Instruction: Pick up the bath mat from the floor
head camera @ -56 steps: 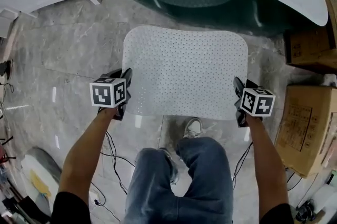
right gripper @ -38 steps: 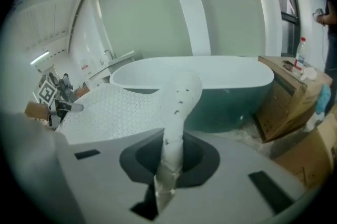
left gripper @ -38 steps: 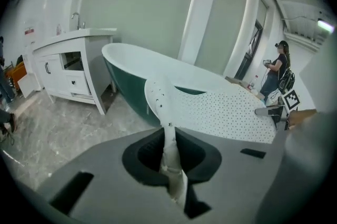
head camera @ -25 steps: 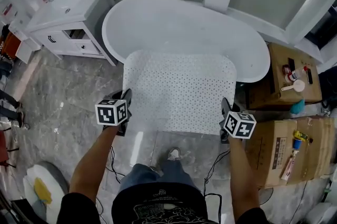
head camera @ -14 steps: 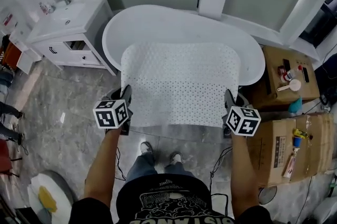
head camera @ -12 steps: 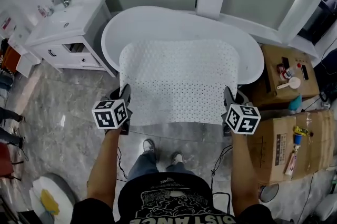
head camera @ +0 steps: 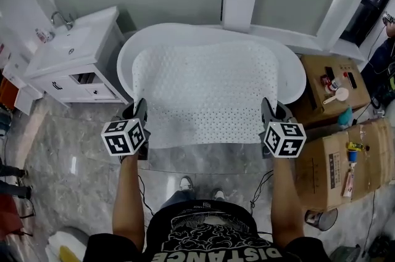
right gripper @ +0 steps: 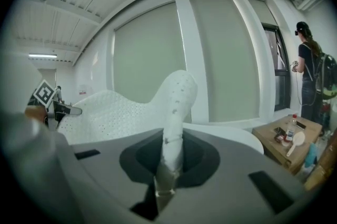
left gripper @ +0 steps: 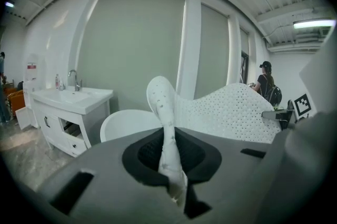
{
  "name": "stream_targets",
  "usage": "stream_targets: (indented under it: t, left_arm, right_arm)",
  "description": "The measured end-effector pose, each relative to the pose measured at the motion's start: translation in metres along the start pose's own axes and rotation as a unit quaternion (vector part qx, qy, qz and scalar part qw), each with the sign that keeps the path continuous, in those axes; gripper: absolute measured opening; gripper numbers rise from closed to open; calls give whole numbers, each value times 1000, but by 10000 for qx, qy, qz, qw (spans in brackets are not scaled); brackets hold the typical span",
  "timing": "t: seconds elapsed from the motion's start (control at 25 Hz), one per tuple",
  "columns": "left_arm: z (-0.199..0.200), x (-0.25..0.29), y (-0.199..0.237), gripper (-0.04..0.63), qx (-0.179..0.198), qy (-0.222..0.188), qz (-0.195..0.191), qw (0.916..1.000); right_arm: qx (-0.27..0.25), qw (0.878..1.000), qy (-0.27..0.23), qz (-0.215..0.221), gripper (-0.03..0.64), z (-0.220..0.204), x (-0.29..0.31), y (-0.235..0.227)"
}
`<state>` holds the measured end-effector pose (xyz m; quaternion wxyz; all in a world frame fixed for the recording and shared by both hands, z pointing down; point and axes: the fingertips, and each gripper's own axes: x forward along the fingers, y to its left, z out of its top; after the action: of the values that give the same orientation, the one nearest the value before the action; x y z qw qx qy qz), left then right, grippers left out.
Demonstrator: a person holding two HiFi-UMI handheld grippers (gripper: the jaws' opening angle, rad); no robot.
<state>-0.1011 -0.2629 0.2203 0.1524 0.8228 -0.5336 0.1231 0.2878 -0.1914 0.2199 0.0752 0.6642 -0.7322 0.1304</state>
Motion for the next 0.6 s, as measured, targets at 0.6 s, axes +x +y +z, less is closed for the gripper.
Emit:
stream_targets:
  t: [0.6]
  left_arm:
    - [59,10,38,31,406,-456,-219,9979]
  right_arm:
    - [-27,9984,-445,-343,29,47,16,46]
